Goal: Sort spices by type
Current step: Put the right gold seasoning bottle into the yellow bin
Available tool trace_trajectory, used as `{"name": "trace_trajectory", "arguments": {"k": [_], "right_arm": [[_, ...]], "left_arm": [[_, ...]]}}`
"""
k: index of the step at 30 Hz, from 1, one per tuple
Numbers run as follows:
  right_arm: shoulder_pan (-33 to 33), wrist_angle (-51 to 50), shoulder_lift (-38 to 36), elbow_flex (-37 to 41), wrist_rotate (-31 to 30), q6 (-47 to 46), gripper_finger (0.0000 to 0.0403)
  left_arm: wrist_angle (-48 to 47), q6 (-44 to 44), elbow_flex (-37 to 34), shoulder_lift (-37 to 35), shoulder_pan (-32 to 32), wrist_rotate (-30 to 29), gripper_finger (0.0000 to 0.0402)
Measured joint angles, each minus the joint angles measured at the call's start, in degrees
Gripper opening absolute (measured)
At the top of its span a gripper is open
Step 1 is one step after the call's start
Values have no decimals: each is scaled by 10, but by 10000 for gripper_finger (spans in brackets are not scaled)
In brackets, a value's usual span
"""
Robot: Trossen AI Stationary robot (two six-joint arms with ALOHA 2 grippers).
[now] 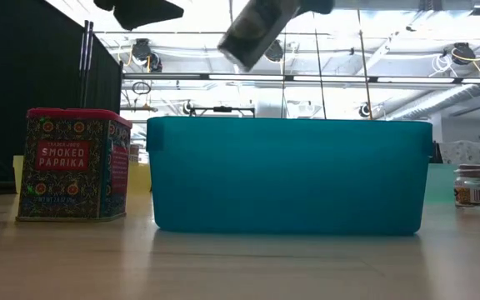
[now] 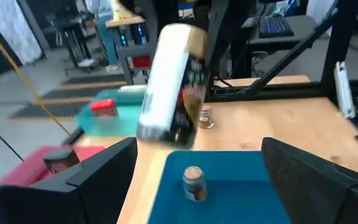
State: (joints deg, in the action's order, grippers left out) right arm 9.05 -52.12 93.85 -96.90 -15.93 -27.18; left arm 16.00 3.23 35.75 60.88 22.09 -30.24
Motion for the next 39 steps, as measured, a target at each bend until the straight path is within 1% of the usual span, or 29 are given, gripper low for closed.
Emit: {"name": "trace_trajectory", "arguments": {"k": [3, 6, 12, 17, 25, 28, 34, 39], "right_arm": [[-6, 14, 21, -14, 15, 28, 247], [-8, 13, 35, -27, 12, 43, 247], [-7, 18, 42, -35, 13, 54, 247], [-7, 24, 42, -35, 13, 58, 247], [-7, 27, 42, -35, 13, 59, 247], [-7, 27, 42, -35, 13, 59, 247], [-7, 32, 42, -35, 15, 67, 247], [-7, 35, 42, -35, 14, 70, 247]], "left_arm": [[40, 64, 0, 27, 0, -1, 350], [83, 106, 0, 57, -10, 0, 350], [127, 103, 0, 105, -54, 5, 350], [158, 91, 0, 137, -89, 63, 350], [202, 91, 0, 172, -113, 85, 349], [209, 91, 0, 175, -113, 86, 336], [207, 93, 0, 175, -113, 87, 281], [207, 93, 0, 175, -113, 86, 280]]}}
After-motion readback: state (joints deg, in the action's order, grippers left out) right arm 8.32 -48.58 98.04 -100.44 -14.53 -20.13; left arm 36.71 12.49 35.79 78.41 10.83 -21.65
